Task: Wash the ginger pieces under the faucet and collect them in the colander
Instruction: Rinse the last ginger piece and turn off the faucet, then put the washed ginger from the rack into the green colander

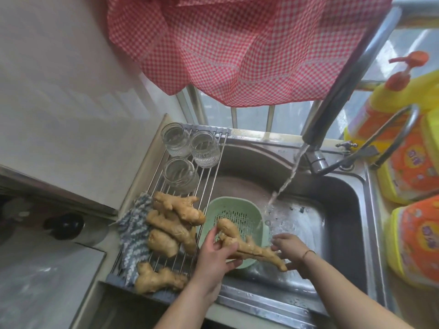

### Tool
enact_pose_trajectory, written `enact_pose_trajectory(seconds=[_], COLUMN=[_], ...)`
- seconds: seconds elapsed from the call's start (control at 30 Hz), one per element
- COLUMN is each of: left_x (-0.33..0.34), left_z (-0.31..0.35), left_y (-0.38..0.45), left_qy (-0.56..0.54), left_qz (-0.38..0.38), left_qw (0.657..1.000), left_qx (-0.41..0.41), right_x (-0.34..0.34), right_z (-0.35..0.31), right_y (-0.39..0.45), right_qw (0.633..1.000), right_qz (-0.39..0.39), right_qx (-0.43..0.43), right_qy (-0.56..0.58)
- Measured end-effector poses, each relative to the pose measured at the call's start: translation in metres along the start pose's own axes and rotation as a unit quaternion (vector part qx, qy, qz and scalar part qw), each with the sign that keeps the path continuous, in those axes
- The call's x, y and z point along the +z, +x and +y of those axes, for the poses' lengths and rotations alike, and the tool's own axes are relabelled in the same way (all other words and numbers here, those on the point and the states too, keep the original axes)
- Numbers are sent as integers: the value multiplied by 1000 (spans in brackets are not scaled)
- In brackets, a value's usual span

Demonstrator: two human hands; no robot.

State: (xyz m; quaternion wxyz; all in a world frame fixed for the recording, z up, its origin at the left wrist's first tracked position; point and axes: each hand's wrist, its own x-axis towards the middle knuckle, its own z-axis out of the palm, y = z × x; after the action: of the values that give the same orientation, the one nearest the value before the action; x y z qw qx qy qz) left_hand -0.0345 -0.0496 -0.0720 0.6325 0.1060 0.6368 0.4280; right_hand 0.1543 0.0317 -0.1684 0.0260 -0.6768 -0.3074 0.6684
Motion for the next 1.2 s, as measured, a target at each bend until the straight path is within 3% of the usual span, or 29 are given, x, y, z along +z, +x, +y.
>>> enact_pose_trajectory(seconds=[0.27,0.5,0.77,0.97,1.2], left_x=[-4,-9,-9,2,23], left_z=[-2,-8,-12,-17,-22], left_y=[3,7,9,18,26], left_qy=[-38,-23,-7,10,45], left_qz=[13,41,44,46,50], left_qw=[998,998,998,998,996], left_qx=[-50,-52,-50,-45,-53], right_x=[-1,20,27,0,-27], right_z=[1,-12,-2,19,45], right_y=[12,25,27,2,-18], right_qw=[996,999,996,965,864], right_qz=[-22,-26,62,176,280], right_qx=[34,9,-60,-171,-382], right_qy=[75,37,-3,-89,-169])
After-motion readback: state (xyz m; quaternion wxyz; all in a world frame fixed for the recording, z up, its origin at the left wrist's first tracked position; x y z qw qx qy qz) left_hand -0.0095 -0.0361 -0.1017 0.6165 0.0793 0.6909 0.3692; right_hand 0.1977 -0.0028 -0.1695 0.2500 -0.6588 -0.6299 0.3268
